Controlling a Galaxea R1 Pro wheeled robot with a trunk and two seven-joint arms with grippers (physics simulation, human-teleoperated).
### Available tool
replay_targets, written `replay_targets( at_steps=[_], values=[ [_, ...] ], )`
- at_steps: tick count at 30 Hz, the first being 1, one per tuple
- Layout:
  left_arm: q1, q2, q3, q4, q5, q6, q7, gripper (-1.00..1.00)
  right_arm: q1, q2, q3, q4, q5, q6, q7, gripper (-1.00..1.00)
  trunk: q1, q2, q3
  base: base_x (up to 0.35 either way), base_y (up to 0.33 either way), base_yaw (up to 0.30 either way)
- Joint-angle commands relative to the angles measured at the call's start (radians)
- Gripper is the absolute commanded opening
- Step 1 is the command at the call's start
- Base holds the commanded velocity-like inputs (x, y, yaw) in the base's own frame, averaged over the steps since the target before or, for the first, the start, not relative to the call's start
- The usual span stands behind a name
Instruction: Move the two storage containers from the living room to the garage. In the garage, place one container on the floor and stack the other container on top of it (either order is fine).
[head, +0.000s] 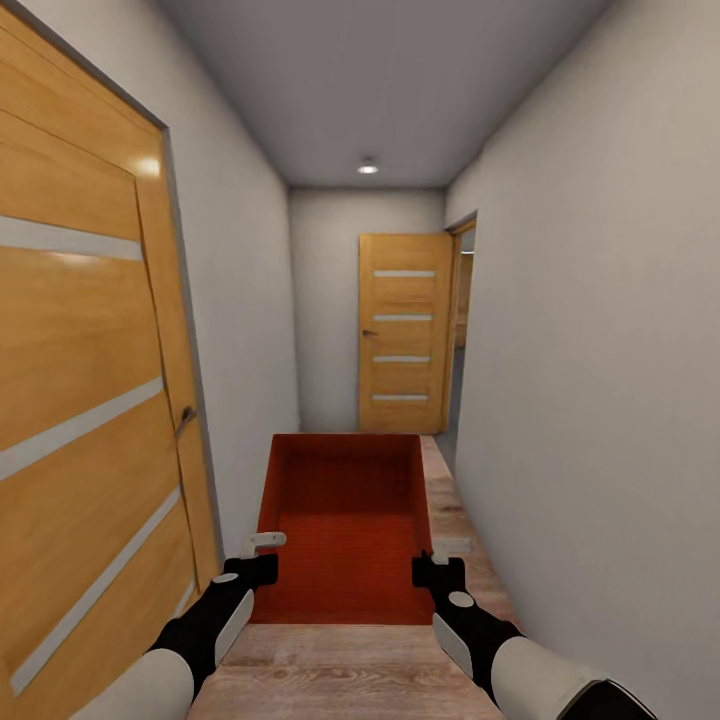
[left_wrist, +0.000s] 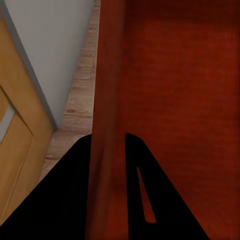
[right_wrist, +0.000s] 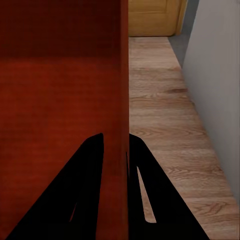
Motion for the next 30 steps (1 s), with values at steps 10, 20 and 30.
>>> replay_targets(
  at_steps=[10,20,30],
  values=[
    [-0.001,0.029,0.091,-0.005,0.001,0.005,0.013,-1.0,0.0,-0.027,-0.004,0.072,-0.014,-0.003,0.0,-1.0,0.001,-0.001,0.0,0.323,0.0,0.0],
    [-0.001,0.029,0.091,-0.005,0.001,0.005,0.013,-1.0,0.0,-0.027,-0.004,0.072,-0.013,-0.003,0.0,-1.0,0.001,-0.001,0.0,0.323,0.0,0.0],
    [-0.001,0.029,0.091,-0.006,0.001,0.005,0.013,-1.0,0.0,-0.027,-0.004,0.072,-0.012,-0.003,0.0,-1.0,0.001,-0.001,0.0,0.323,0.0,0.0]
  ],
)
